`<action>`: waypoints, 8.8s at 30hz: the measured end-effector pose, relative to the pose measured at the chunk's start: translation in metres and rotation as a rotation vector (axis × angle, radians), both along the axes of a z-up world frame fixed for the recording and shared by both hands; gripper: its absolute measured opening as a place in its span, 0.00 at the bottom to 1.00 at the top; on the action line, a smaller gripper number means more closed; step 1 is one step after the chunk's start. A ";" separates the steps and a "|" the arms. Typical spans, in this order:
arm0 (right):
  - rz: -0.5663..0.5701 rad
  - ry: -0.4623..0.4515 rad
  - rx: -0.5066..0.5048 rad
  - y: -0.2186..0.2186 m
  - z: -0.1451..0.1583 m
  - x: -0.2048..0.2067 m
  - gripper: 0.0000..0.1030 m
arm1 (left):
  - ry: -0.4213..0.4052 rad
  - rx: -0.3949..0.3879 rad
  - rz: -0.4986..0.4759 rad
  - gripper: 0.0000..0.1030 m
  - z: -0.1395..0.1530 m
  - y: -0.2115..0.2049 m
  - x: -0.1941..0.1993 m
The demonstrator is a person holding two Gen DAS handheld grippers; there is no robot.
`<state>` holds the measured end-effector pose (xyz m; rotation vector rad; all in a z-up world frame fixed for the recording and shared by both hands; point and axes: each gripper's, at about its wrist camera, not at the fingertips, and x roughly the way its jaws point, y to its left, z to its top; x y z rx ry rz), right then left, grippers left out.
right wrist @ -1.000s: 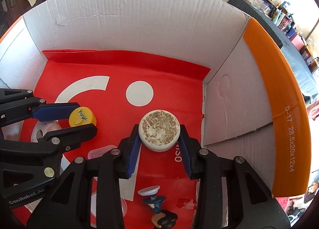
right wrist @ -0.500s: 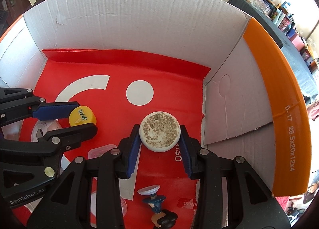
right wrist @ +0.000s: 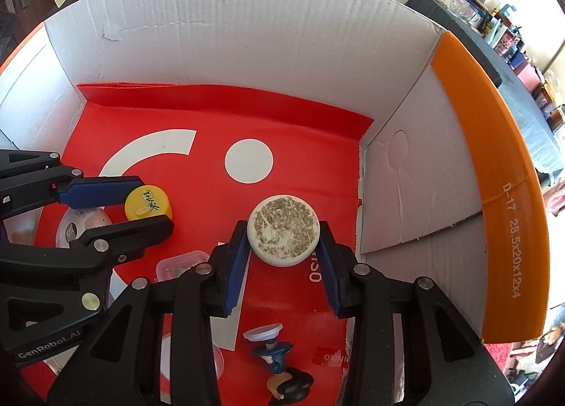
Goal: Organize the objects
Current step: 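Lower both items onto the box floor and open both tools, then lift both open tools out of the box back toward the mat, then move both open tools toward the white plush bunny and yellow duck, then grasp the white plush bunny with the left tool while the right tool grasps the yellow duck, then carry the plush bunny and yellow duck up into the orange box, then lower both items onto the box floor and open both tools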
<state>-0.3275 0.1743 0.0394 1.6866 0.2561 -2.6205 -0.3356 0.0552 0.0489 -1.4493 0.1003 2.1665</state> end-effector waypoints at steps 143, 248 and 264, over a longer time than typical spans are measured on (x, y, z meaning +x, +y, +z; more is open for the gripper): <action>0.045 0.355 -0.277 0.044 -0.007 0.233 0.95 | 0.271 -0.137 0.434 1.00 -0.024 -0.045 0.225; 0.258 0.053 -0.108 0.005 0.028 -0.025 0.19 | 0.163 -0.108 0.232 0.42 0.020 -0.028 0.015; 0.247 -0.071 -0.127 0.012 -0.001 -0.050 0.19 | 0.078 -0.145 0.247 0.42 -0.004 -0.032 -0.007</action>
